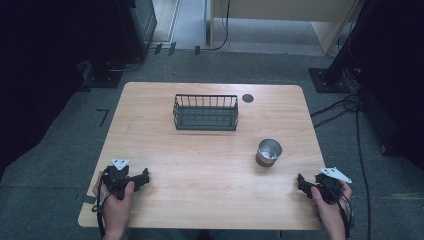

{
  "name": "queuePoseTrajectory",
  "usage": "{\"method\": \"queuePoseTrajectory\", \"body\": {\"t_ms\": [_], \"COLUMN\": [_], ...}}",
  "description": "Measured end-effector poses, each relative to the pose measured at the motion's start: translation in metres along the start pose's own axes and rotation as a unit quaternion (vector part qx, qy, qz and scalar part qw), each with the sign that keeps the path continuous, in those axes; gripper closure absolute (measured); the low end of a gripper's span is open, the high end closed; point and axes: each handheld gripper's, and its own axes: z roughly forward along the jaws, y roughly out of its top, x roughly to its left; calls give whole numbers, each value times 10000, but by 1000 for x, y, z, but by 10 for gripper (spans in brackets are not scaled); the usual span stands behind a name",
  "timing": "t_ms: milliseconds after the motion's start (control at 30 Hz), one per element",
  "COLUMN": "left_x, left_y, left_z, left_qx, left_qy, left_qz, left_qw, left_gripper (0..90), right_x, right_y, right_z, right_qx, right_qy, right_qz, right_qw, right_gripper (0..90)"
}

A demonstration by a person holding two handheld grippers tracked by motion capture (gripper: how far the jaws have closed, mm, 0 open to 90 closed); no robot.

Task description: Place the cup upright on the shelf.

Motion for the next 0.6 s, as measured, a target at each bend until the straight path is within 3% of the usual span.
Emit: {"method": "queuePoseTrajectory", "body": {"t_ms": [233, 367, 500, 600], "left_x": [0, 0, 0, 0], "left_y": [0, 0, 0, 0], "left_z": [0, 0, 0, 0], "left_qx": [1, -1, 0, 0], "left_qy": [0, 0, 0, 0], "left_qz": [1, 1, 0, 1], "left_qw": [10000, 10000, 10000, 10000], "left_gripper": [0, 0, 0, 0], "right_x": [0, 2, 6, 11], "right_y": [0, -1, 2, 7], "right_z": [0, -4, -13, -19], "right_qx": [-1, 107, 42, -6], "right_qy": [-19, -38, 246, 276], "right_qz": [11, 138, 86, 52], "right_qw": [10000, 9998, 9997, 9996], "right_gripper": [120, 97, 68, 68]}}
